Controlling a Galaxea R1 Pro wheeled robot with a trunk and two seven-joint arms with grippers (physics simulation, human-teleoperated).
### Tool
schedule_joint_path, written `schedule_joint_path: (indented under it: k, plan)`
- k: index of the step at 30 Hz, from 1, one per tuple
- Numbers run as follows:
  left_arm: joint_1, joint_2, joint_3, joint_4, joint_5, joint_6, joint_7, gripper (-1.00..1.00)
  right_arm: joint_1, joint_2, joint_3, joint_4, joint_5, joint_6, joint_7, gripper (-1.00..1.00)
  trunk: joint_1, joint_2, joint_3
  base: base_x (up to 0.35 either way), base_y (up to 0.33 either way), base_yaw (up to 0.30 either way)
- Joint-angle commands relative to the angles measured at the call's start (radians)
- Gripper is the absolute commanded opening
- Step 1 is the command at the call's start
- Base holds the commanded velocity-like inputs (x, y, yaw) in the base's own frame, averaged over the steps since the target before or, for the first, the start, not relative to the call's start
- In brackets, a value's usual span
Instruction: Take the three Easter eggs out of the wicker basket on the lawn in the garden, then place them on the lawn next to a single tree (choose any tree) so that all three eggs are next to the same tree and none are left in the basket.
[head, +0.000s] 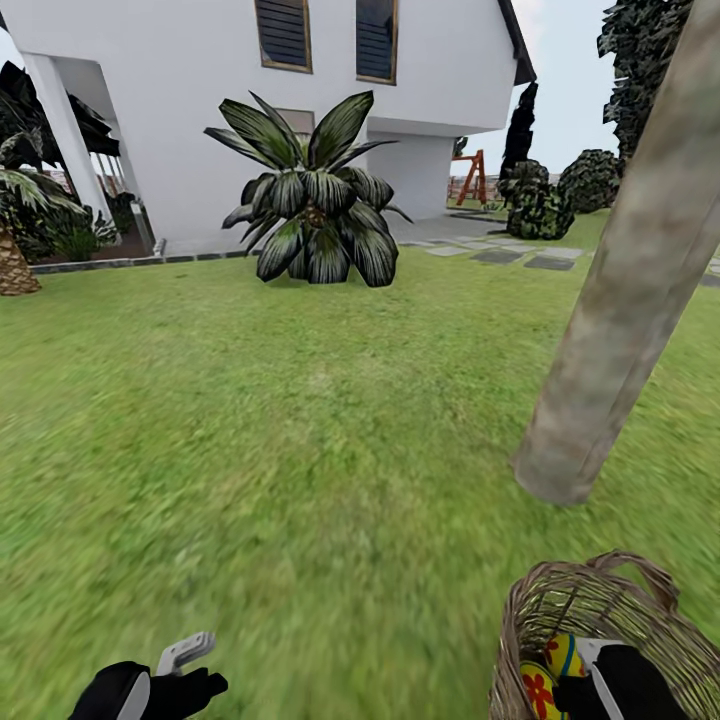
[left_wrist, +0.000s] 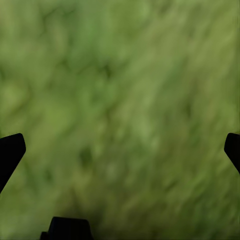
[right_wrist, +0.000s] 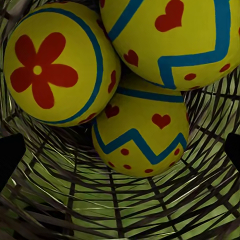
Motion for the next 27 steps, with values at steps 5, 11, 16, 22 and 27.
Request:
schedule_joint_path:
  k: [5,11,16,22,27]
  plan:
    - [0.0,0.0,0.003,0.0,-0.004,0.004,-0.008,1.0,-0.001,0.0,0.001,-0.001,0.001,0.002,0.001,1.0,0.0,0.0,-0.001,0.03,0.013,0.0]
    - [0.0,0.0,0.003,0.001,-0.004,0.004,-0.008,1.0,0.0,0.002,0.001,-0.001,0.002,0.002,0.001,1.0,0.0,0.0,-0.001,0.213,0.197,0.0]
    - [0.0,-0.001,0.004,0.001,-0.004,0.003,-0.008,1.0,0.0,-0.003,-0.002,-0.001,-0.001,0.002,0.002,1.0,0.0,0.0,-0.001,0.104,0.098,-0.083]
    - [0.0,-0.012,0.004,0.002,-0.006,0.002,-0.007,1.0,-0.001,-0.004,-0.002,-0.001,-0.001,0.004,0.002,1.0,0.0,0.0,-0.001,0.001,0.001,-0.249]
    - [0.0,-0.012,0.003,0.004,-0.007,0.004,-0.007,1.0,-0.001,-0.005,-0.002,-0.001,0.001,0.004,0.002,1.0,0.0,0.0,-0.001,0.103,0.078,-0.029]
